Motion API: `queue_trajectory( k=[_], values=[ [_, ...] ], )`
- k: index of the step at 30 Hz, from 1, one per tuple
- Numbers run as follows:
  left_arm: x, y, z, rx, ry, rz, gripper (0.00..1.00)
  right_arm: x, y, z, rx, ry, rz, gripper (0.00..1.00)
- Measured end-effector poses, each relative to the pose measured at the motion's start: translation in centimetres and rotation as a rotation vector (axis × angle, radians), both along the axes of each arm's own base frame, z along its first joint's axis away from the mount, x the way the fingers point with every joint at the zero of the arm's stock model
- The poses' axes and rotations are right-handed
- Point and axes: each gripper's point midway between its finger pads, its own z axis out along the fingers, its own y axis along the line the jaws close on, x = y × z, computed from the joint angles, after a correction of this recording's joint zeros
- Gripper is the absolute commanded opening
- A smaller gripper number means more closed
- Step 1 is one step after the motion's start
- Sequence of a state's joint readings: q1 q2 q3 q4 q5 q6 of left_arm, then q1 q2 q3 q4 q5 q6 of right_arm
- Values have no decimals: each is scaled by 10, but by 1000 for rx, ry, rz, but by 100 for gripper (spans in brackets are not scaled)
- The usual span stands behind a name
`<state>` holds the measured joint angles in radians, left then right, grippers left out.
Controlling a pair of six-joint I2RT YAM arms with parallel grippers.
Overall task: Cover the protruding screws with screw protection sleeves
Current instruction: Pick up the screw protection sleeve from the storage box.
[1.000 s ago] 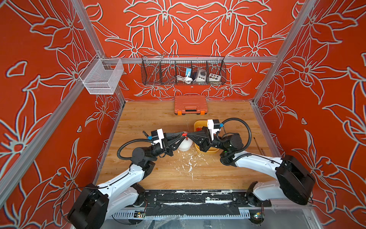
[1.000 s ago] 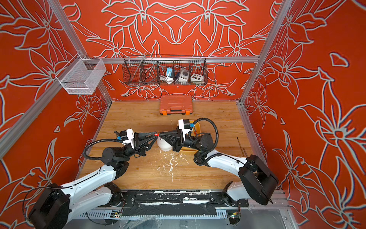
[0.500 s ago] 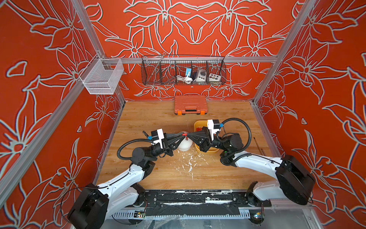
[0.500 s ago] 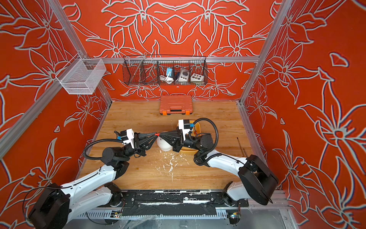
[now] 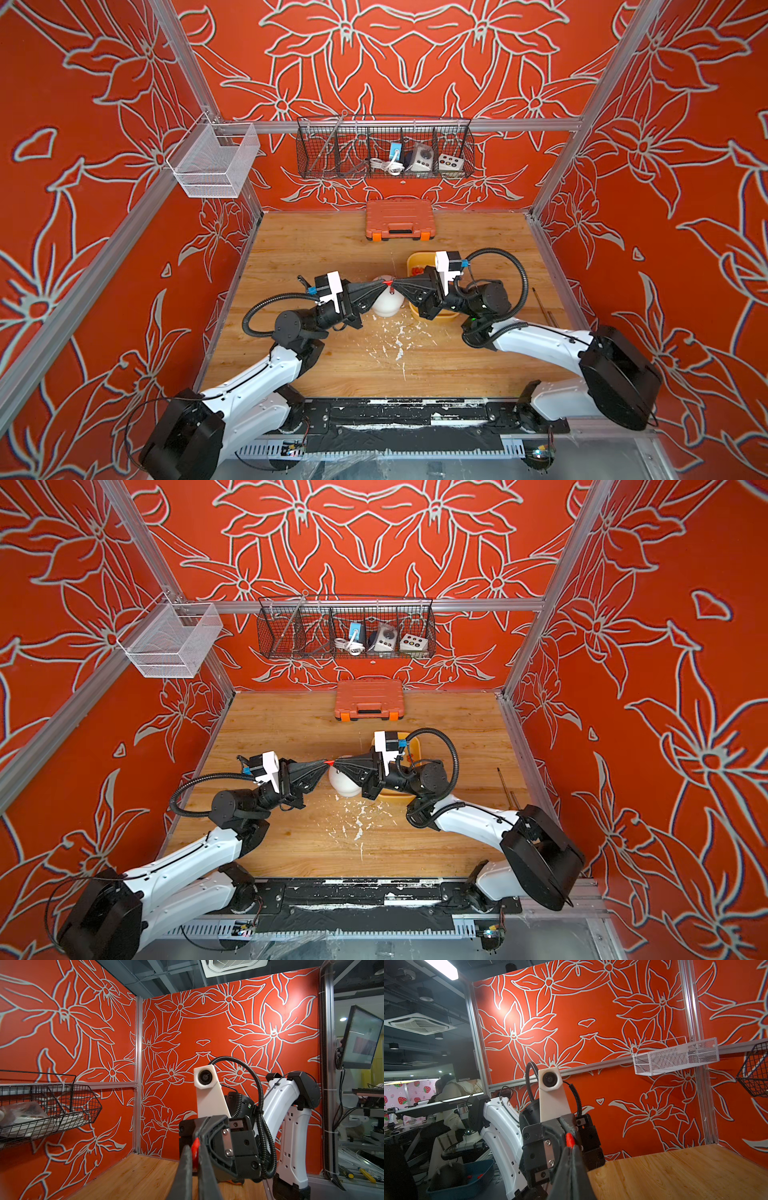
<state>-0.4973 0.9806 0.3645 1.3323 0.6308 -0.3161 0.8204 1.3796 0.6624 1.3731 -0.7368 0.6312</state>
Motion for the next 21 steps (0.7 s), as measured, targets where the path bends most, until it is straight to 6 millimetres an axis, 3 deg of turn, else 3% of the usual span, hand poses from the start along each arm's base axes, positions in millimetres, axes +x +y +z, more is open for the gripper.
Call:
queue_trajectory(
  k=[2,3,9,13,17,21],
  values=[
    [-1,0,-1,5,14,-1,0,0,-1,-1,-4,-9,-7,44],
    [-2,1,0,8,25,-3,0,0,-3,-2,-4,-21,-17,48],
    [-12,9,-2,43,142,-3,0,-2,-28,0,-95,-178,-204,53],
    [-15,16,-8,73,271,-2,0,-16,-48,8,-170,-379,-387,55],
    [-13,16,-24,128,447,-34,0,-21,-51,-19,-308,-505,-483,56],
    [-13,7,-55,225,632,-100,0,-22,-39,-78,-474,-570,-489,56]
  ],
)
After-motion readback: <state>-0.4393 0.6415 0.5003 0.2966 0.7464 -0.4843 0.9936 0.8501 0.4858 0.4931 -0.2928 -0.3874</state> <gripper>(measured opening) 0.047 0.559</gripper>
